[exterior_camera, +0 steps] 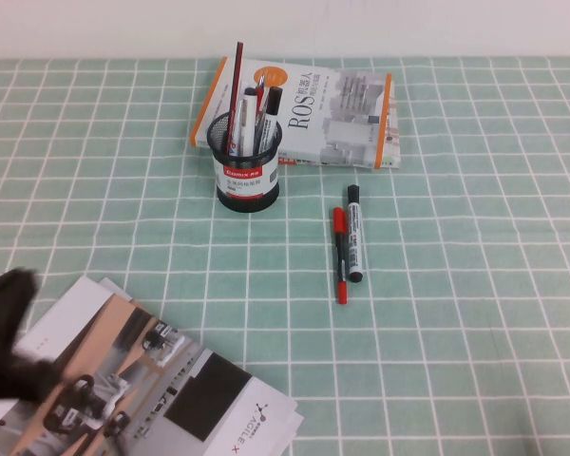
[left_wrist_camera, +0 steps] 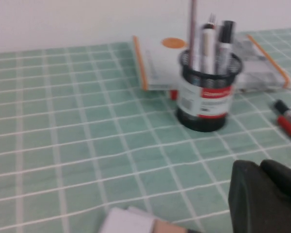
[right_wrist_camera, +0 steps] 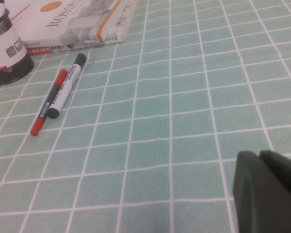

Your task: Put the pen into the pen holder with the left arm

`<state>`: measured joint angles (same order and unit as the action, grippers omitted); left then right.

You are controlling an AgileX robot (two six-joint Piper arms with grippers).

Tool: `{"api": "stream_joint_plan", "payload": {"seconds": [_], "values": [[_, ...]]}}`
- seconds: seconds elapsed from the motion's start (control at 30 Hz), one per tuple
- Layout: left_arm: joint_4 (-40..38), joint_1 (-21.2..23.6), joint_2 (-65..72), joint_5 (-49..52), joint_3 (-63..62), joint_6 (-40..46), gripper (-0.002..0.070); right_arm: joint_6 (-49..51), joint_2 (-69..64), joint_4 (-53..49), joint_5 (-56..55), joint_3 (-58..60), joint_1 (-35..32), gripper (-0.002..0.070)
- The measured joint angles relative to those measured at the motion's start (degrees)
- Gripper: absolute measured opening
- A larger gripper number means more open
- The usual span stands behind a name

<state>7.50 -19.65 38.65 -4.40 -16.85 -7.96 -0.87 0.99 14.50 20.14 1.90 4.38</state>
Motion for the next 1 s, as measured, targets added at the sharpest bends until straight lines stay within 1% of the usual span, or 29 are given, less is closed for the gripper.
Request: {"api": "stream_joint_plan", "payload": {"seconds": [0.23, 0.4, 0.7, 1.0], "values": [[-2.49, 8.06, -16.61, 0.0, 9.46, 2.49, 0.0, 0.0, 0.0, 0.0, 0.0, 0.0, 0.0, -0.002], [-4.87, 11.44, -27.93, 0.86, 14.87, 3.74, 0.0, 0.0, 0.0, 0.0, 0.0, 0.0, 0.0, -0.002], [-7.82, 11.83, -38.04, 7.2, 18.36, 4.18, 0.0, 0.0, 0.0, 0.0, 0.0, 0.0, 0.0, -0.002], [-9.31, 11.83, -39.19, 18.67, 18.36, 6.2, 0.0, 0.0, 0.0, 0.0, 0.0, 0.0, 0.0, -0.002]]}}
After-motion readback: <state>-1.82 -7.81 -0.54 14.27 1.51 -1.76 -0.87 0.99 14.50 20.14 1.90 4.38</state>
